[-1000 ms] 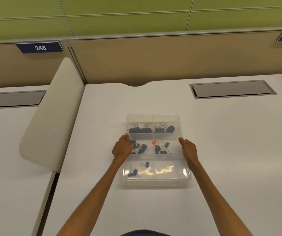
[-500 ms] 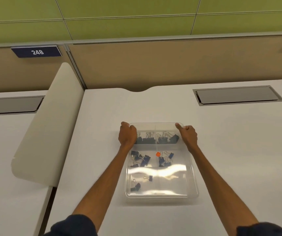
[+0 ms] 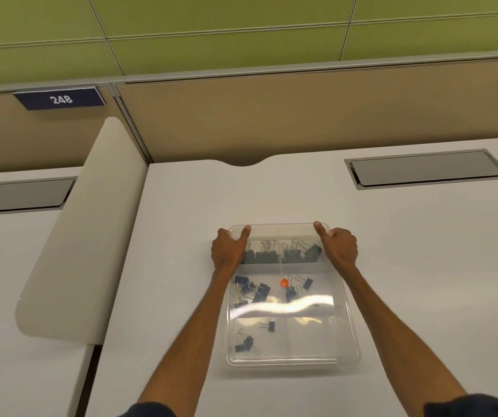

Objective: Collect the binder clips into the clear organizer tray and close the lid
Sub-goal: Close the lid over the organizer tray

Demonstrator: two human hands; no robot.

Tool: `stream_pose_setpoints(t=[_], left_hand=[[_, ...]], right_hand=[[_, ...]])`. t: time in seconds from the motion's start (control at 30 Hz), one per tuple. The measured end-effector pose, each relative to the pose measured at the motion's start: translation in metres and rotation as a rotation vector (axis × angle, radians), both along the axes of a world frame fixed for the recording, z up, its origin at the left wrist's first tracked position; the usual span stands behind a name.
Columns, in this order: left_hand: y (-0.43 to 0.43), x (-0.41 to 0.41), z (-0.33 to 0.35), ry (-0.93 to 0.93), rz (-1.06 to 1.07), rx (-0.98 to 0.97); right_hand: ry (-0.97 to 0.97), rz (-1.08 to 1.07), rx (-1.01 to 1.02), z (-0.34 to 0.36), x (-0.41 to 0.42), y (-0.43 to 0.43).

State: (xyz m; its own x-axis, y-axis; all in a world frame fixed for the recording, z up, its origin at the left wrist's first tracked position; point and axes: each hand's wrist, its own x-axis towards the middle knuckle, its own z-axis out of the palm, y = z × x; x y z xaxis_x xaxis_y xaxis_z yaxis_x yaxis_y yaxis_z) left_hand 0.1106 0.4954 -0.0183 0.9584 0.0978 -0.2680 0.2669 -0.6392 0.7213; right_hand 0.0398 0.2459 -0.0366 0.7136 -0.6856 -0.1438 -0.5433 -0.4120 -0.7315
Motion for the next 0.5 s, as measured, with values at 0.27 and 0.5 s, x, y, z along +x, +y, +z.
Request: stream_pose_setpoints(t=[0.27,0.5], left_hand=[[-0.0009,0.0002,-0.0002,-0.024,0.006,0.037],[-0.0034,0.0036,-0.0022,-0.024,-0.011,0.046]], right_hand=[[0.056,0.029,-0.055,0.0014,0.001,0.0012],[0.076,0.033,-0.003,0.0012,0.0038,-0.0006]])
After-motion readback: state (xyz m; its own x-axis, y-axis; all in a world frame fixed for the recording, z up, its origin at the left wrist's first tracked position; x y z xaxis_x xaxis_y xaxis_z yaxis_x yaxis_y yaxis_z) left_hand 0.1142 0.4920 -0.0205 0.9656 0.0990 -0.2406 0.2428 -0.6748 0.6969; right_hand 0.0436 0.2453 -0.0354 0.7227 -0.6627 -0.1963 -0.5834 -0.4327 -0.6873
